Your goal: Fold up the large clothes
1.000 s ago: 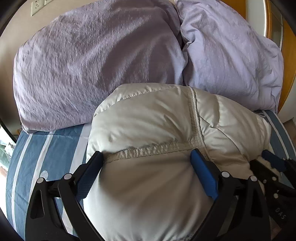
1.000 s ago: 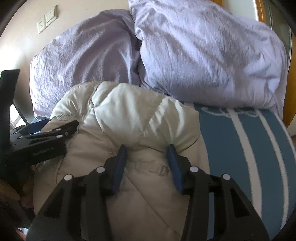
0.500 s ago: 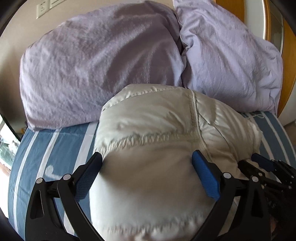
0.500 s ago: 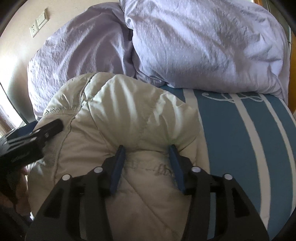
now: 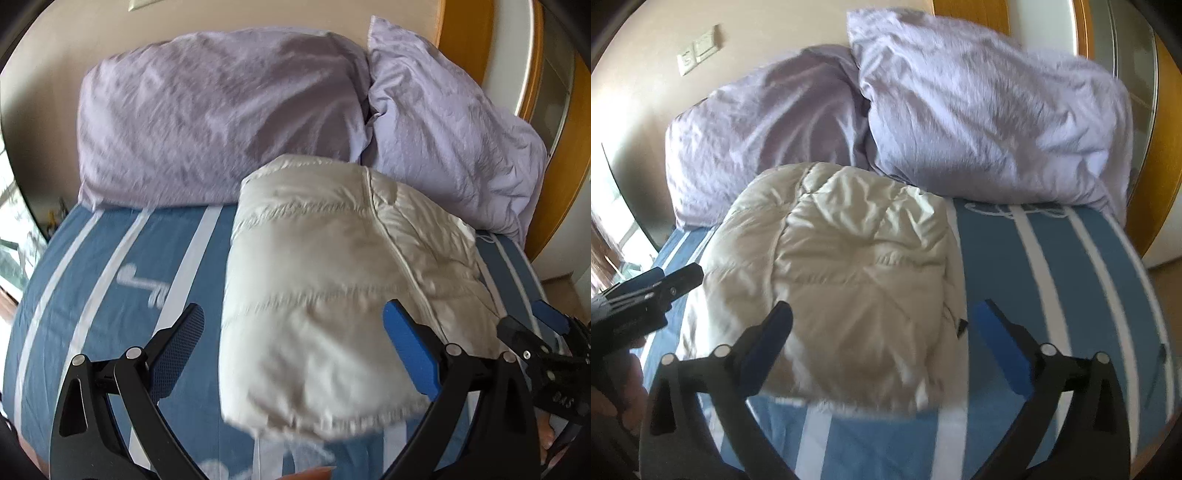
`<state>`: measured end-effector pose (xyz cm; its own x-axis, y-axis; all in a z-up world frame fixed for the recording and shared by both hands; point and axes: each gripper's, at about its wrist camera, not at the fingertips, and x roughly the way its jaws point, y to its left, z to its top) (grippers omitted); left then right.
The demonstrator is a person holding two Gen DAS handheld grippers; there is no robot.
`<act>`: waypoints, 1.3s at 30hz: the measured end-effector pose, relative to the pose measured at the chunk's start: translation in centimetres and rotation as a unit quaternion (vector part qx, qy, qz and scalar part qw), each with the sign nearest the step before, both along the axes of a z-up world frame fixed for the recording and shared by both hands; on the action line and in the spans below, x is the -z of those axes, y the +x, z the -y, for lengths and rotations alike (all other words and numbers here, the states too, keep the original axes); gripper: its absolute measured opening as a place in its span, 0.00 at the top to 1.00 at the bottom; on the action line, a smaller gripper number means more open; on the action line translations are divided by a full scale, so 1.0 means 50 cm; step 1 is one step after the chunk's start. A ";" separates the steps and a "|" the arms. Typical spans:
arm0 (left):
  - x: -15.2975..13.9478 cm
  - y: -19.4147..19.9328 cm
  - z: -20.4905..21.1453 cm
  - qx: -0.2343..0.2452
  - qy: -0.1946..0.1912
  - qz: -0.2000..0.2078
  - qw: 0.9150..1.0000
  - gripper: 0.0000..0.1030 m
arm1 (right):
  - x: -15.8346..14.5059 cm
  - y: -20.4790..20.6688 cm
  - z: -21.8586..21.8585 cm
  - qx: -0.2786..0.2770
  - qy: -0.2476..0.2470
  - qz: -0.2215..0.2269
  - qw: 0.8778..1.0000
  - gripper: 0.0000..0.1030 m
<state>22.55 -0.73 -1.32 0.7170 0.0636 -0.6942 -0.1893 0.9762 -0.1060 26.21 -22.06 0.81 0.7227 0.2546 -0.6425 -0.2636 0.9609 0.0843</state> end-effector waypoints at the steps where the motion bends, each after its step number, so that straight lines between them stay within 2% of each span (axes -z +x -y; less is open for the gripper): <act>1: -0.002 -0.012 -0.004 -0.001 -0.005 -0.001 1.000 0.04 | -0.004 -0.014 -0.001 0.003 -0.008 0.005 1.000 0.02; 4: -0.011 -0.055 -0.007 0.003 -0.012 0.002 1.000 0.05 | -0.020 -0.069 -0.006 -0.001 -0.038 0.008 0.999 0.02; 13: -0.021 -0.160 0.019 0.022 -0.017 0.006 1.000 0.04 | -0.011 -0.156 0.024 -0.026 0.025 -0.064 0.997 0.02; 18: -0.013 -0.193 0.032 0.033 -0.017 -0.002 0.999 0.05 | -0.004 -0.194 0.021 -0.028 0.020 -0.074 0.997 0.02; 24: 0.010 -0.219 0.039 0.036 -0.027 -0.019 0.999 0.05 | 0.000 -0.211 0.024 -0.024 0.021 -0.080 0.996 0.02; 39: 0.013 -0.236 0.049 0.048 -0.047 -0.019 0.998 0.05 | 0.010 -0.221 0.028 -0.024 0.033 -0.097 0.994 0.02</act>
<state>10.74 -3.16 -1.95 0.6901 -0.0718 -0.7201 -0.1003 0.9760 -0.1935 15.14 -23.47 0.31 0.5728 0.3326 -0.7492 -0.2826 0.9381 0.2004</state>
